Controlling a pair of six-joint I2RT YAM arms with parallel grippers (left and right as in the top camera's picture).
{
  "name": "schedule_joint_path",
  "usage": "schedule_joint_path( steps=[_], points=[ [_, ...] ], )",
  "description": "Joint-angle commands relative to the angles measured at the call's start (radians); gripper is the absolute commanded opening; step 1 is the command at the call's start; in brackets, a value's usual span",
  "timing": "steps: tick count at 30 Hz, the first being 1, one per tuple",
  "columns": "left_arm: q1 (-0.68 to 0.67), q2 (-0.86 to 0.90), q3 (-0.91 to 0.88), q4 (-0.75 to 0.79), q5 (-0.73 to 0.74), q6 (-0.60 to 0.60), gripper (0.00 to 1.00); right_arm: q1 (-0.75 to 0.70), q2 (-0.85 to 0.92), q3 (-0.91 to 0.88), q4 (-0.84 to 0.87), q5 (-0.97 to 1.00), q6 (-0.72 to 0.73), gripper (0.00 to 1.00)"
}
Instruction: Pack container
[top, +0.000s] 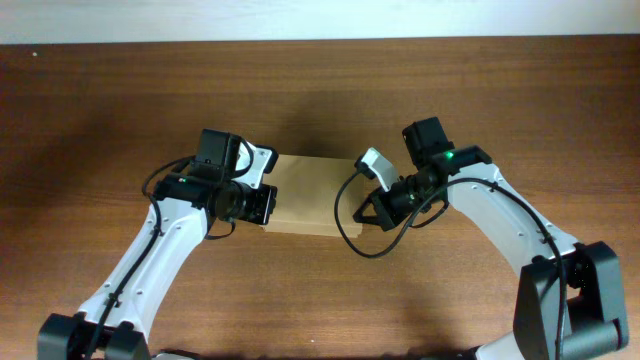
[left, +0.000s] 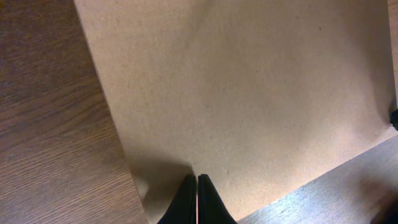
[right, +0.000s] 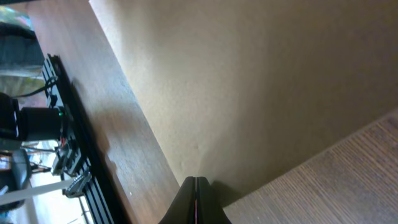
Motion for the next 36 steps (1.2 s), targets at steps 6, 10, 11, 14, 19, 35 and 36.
schedule_joint_path(
  steps=[6, 10, 11, 14, 19, 35, 36],
  points=[
    [-0.001, -0.037, -0.026, -0.010, 0.063, -0.010, 0.02, 0.016, -0.001, -0.027, -0.012, 0.214, 0.108, 0.04],
    [-0.002, -0.130, -0.012, -0.048, 0.062, -0.010, 0.02, 0.016, -0.016, -0.007, -0.023, 0.212, 0.174, 0.04],
    [-0.002, -0.162, -0.009, -0.061, 0.062, -0.010, 0.02, 0.016, -0.026, 0.004, -0.034, 0.209, 0.176, 0.04],
    [-0.002, -0.307, -0.007, -0.113, 0.058, -0.010, 0.02, 0.016, -0.093, 0.042, -0.069, 0.210, 0.198, 0.04],
    [-0.002, -0.529, -0.007, -0.190, 0.058, -0.010, 0.02, 0.016, -0.270, 0.054, -0.092, 0.217, 0.244, 0.04],
    [-0.002, -0.755, -0.008, -0.406, -0.040, -0.018, 0.02, 0.016, -0.539, 0.054, -0.277, 0.475, 0.294, 0.04],
    [-0.002, -0.750, -0.008, -0.402, -0.040, -0.023, 0.02, 0.015, -0.538, 0.054, -0.269, 0.489, 0.290, 0.04]
  ],
)
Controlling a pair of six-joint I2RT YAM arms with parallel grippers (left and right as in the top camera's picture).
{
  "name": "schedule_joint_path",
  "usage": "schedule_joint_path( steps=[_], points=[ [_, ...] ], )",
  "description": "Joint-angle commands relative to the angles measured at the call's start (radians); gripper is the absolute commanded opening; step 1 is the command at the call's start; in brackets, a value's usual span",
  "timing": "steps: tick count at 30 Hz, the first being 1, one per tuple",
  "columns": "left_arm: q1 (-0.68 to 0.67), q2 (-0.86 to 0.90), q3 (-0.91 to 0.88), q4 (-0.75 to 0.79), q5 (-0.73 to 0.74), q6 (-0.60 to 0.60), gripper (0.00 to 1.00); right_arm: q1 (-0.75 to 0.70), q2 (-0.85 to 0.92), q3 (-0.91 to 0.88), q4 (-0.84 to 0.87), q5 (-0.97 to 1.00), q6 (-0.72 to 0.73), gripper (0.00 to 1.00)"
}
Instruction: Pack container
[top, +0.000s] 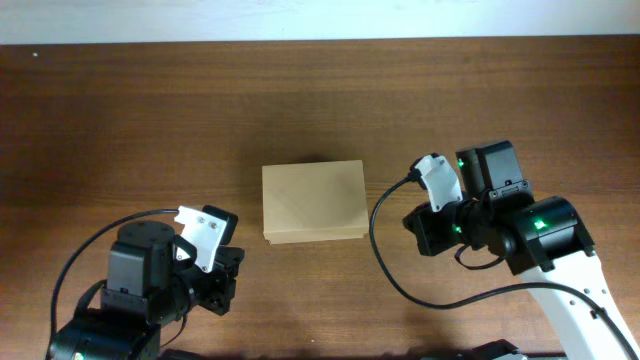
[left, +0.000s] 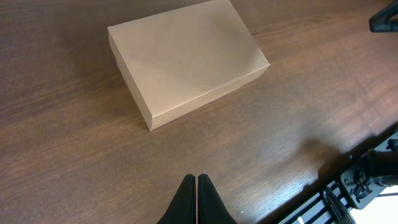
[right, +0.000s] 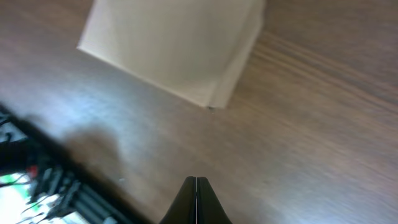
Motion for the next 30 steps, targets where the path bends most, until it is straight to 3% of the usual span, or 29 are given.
schedule_joint_path(
  steps=[1, 9, 14, 22, 25, 26, 28, 30],
  points=[
    [-0.002, 0.014, 0.006, 0.012, -0.018, -0.034, 0.02, 0.003, -0.005, 0.013, 0.021, 0.105, 0.004, 0.04],
    [-0.002, 0.149, 0.006, 0.023, -0.019, -0.047, 0.02, 0.003, 0.025, 0.011, 0.016, 0.088, -0.019, 0.04],
    [-0.046, 0.147, 0.006, 0.022, 0.000, -0.049, 0.02, 0.003, -0.014, 0.011, -0.131, 0.063, -0.018, 0.04],
    [-0.169, -0.001, 0.006, 0.017, 0.002, -0.151, 0.02, 0.003, -0.386, -0.002, -0.277, 0.063, -0.017, 0.04],
    [-0.196, -0.050, 0.006, -0.019, -0.073, -0.205, 0.02, 0.003, -0.549, -0.003, -0.279, 0.063, -0.017, 0.04],
    [-0.200, -0.064, 0.006, -0.037, -0.108, -0.219, 0.02, 0.003, -0.600, -0.003, -0.279, 0.064, -0.017, 0.11],
    [-0.201, -0.082, 0.006, -0.053, -0.126, -0.220, 0.02, 0.003, -0.667, -0.003, -0.279, 0.063, -0.016, 0.38],
    [-0.201, -0.093, 0.006, -0.053, -0.125, -0.220, 0.02, 0.003, -0.723, -0.003, -0.280, 0.063, -0.016, 0.56]
  ],
)
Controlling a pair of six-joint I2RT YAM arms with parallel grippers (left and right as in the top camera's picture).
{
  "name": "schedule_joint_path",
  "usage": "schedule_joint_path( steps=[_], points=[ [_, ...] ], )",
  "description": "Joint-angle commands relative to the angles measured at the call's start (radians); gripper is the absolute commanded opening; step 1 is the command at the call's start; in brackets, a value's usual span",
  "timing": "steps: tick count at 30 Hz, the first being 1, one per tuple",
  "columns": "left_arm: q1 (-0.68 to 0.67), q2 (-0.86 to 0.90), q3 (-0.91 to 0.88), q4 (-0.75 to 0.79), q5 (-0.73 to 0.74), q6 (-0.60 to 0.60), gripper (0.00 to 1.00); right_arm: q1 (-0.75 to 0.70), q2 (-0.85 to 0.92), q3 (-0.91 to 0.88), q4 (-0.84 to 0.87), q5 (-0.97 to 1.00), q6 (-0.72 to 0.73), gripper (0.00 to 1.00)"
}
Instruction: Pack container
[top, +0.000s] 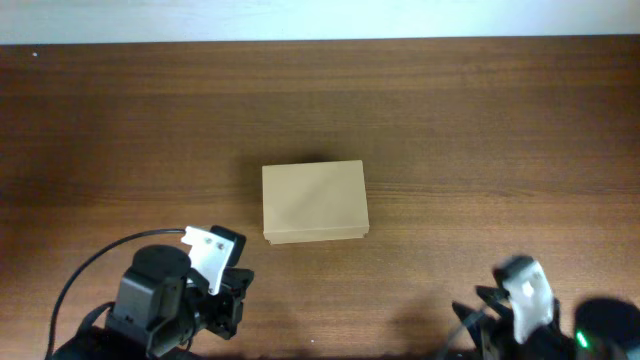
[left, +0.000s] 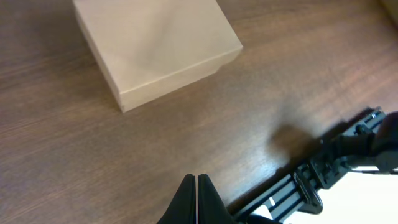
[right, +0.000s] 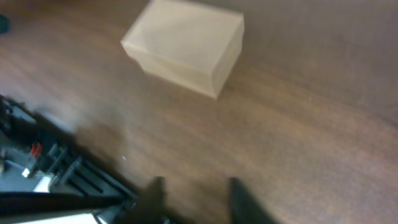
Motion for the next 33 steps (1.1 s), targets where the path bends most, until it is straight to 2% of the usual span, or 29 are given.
schedule_joint_path(
  steps=[1, 2, 3, 24, 27, 33],
  points=[
    [-0.004, -0.018, 0.007, -0.002, -0.047, -0.035, 0.08, 0.003, -0.068, -0.003, 0.004, -0.005, -0.012, 0.99],
    [-0.004, -0.017, 0.007, -0.002, -0.047, -0.044, 0.38, 0.003, -0.086, -0.003, 0.004, -0.005, -0.012, 0.99],
    [-0.004, -0.017, 0.006, -0.002, -0.047, -0.054, 0.99, 0.003, -0.099, -0.003, 0.004, -0.005, -0.012, 0.99],
    [-0.005, -0.037, 0.006, -0.027, -0.050, -0.053, 0.99, 0.003, -0.116, -0.003, 0.004, -0.005, -0.014, 0.99],
    [0.037, -0.086, 0.006, -0.053, -0.199, -0.042, 0.99, 0.003, -0.116, -0.003, 0.004, -0.005, -0.014, 0.99],
    [0.108, -0.214, -0.020, -0.062, -0.249, -0.020, 0.99, 0.003, -0.116, -0.003, 0.004, -0.005, -0.014, 0.99]
  ],
)
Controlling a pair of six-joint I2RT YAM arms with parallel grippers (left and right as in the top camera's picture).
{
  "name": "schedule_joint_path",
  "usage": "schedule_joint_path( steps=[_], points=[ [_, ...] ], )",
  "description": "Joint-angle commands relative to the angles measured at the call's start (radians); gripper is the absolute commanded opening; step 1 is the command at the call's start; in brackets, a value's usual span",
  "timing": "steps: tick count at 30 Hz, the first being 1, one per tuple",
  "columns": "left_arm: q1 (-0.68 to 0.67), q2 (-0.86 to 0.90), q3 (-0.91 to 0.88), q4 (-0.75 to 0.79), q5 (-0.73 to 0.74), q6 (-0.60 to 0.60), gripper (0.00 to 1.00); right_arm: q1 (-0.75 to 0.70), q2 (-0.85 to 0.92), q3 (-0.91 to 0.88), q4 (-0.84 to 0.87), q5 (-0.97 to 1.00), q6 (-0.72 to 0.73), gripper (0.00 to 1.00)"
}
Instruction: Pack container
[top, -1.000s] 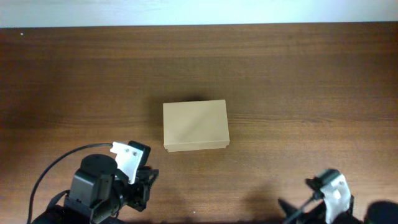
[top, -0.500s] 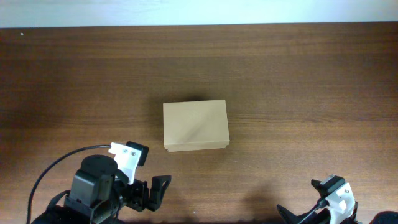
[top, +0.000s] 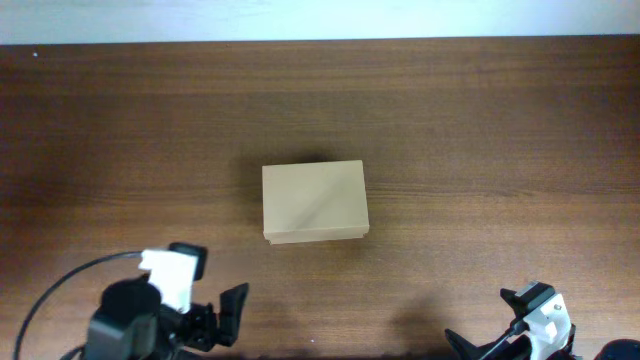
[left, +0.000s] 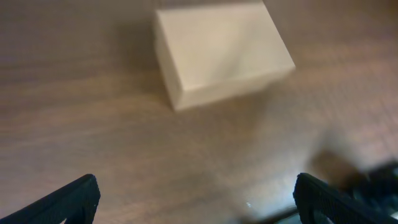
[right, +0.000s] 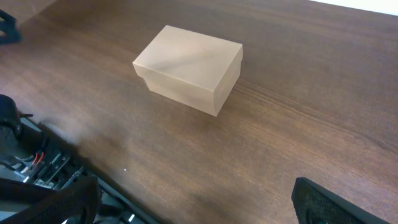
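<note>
A closed tan cardboard box (top: 315, 203) with its lid on sits in the middle of the wooden table (top: 480, 120). It also shows in the left wrist view as the box (left: 224, 53) and in the right wrist view as the box (right: 189, 68). My left gripper (left: 198, 202) is open wide, empty, and well back from the box at the table's front left. My right gripper (right: 196, 208) is also open wide and empty, at the front right. Neither touches the box.
The left arm (top: 165, 310) and right arm (top: 530, 320) sit low at the front edge. Black rails and cables (right: 31, 168) lie below the table's front edge. A pale wall (top: 320, 18) runs along the far edge.
The left gripper was shut and is now open wide. The right gripper, partly open before, now stands fully open. Both arms sit slightly further back at the front edge. The box has not moved.
First both grippers were shut, resting on the box lid at its left and right ends. Then both were off the box and nearer the front, still shut. Later they were further back, the right one partly open. Now both are open, with the box closed at centre.
</note>
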Motion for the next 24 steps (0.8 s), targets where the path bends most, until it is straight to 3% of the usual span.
schedule_joint_path(
  steps=[1, 5, 13, 24],
  points=[
    [0.033, -0.073, -0.040, 0.031, -0.073, 0.061, 0.99, 0.003, -0.003, -0.003, 0.003, -0.003, -0.002, 0.99],
    [0.039, -0.162, -0.177, 0.171, -0.072, 0.181, 0.99, 0.003, -0.003, -0.003, 0.003, -0.003, -0.002, 0.99],
    [0.038, -0.301, -0.515, 0.528, 0.026, 0.181, 0.99, 0.003, -0.003, -0.003, 0.003, -0.003, -0.002, 0.99],
    [0.038, -0.444, -0.818, 0.735, 0.133, 0.180, 0.99, 0.003, -0.003, -0.003, 0.003, -0.003, -0.002, 0.99]
  ],
)
